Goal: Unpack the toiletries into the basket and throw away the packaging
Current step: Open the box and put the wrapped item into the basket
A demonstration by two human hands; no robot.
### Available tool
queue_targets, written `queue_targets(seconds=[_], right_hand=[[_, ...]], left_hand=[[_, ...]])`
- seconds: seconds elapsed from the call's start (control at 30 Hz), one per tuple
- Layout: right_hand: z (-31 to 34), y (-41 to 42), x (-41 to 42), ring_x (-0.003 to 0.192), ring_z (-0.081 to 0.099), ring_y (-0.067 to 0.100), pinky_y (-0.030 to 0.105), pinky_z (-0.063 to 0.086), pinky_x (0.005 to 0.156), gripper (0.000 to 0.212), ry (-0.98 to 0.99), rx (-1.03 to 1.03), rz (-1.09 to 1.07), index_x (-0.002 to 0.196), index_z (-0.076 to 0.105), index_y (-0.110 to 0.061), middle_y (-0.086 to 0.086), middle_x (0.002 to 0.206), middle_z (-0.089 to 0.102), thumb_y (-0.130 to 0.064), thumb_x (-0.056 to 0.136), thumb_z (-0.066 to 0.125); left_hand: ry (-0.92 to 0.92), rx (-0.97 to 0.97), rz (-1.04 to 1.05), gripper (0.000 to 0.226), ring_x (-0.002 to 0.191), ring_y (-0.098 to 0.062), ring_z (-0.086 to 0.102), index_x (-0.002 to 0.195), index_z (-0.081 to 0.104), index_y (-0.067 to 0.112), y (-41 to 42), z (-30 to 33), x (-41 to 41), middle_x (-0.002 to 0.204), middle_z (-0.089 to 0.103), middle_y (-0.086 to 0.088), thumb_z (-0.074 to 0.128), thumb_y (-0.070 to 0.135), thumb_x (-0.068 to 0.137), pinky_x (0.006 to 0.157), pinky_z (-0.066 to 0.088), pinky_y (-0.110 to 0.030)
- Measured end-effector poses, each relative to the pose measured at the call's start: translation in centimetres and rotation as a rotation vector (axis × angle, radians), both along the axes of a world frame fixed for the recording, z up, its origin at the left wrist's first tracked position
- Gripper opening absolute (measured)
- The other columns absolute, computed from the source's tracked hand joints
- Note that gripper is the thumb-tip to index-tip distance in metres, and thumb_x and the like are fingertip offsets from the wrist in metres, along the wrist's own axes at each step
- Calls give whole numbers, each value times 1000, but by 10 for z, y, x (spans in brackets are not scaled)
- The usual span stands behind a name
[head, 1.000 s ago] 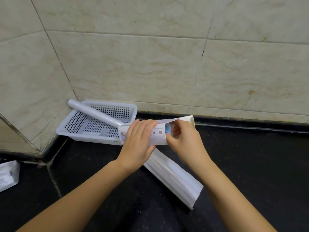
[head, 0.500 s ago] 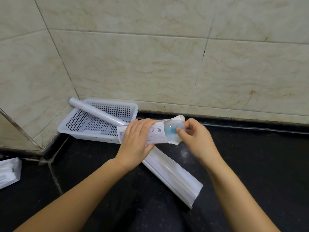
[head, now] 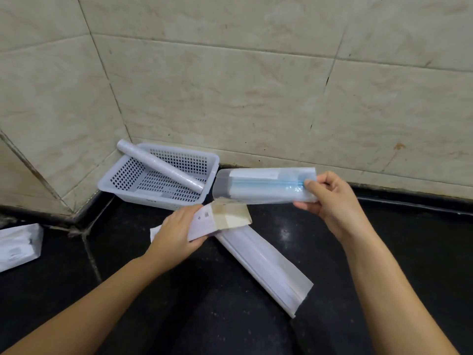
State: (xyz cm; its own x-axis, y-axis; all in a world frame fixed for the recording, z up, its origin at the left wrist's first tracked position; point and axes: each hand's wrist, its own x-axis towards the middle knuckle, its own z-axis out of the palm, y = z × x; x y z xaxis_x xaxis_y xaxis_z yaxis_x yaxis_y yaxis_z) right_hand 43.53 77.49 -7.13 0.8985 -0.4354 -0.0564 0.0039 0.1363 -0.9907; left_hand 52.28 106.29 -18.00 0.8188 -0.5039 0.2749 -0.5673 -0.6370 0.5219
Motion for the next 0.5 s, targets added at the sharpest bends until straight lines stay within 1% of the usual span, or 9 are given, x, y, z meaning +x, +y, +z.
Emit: queue_targets(seconds=[0.17,0.23,0.3,0.33,0.37,0.4,0.43,0.47,0.5], right_hand=[[-24,27,10,65,68,9,20,57,55,25,1,142,60,69,47,-13,7,80,60,-3,91,53],[-32,34,13,65,70,9,21,57,55,24,13,162,82,69,48,-13,6,80,63,-4,91,53],[-37,39,17,66,70,10,22,57,55,23,20,172,115,70,50,-14,5,77,66,-3,90,53],[-39,41,19,66,70,10,22,57,55,24,21,176,134,69,50,-15,3,75,67,-3,90,53],[-41,43,20,66,70,10,23,57,55,25,22,178,151,68,50,-16,1,72,69,-3,90,52],[-43,44,22,66,70,9,22,57,55,27,21,180,169,67,50,-17,-1,70,69,-3,90,52],[-45,46,24,66,69,9,22,57,55,28,23,180,185,66,50,-18,-3,68,69,-3,90,52],[-46,49,26,66,69,9,23,57,55,29,28,179,200,65,51,-19,-3,69,70,-3,90,52],[-47,52,28,67,70,10,23,57,56,29,35,172,212,66,51,-19,-1,71,69,-3,90,52]], left_hand=[[180,347,-110,59,104,-12,52,126,40,33,28,-41,-20,113,52,13,59,58,76,86,39,-26],[243,442,-124,60,113,-11,49,129,35,35,37,-51,-25,123,50,11,59,54,77,97,35,-26],[337,513,-155,73,129,-10,37,136,28,35,40,-54,-27,138,40,12,61,53,74,112,19,-29],[442,437,-133,80,133,-8,31,140,25,35,40,-49,-25,143,34,13,64,54,72,115,13,-31],[580,254,-65,83,133,-6,30,141,23,36,37,-37,-22,146,32,13,66,54,72,115,17,-32],[709,-27,17,79,129,-4,36,141,24,37,34,-20,-15,147,34,9,63,54,75,111,27,-32],[823,-347,77,71,122,-3,44,140,26,38,29,0,-6,146,40,5,57,59,79,102,37,-31],[916,-630,106,68,116,-6,52,139,30,36,26,18,4,141,47,1,49,65,80,95,43,-32],[1010,-847,94,71,112,-12,59,137,35,34,23,35,13,135,53,-3,45,70,76,89,48,-35]])
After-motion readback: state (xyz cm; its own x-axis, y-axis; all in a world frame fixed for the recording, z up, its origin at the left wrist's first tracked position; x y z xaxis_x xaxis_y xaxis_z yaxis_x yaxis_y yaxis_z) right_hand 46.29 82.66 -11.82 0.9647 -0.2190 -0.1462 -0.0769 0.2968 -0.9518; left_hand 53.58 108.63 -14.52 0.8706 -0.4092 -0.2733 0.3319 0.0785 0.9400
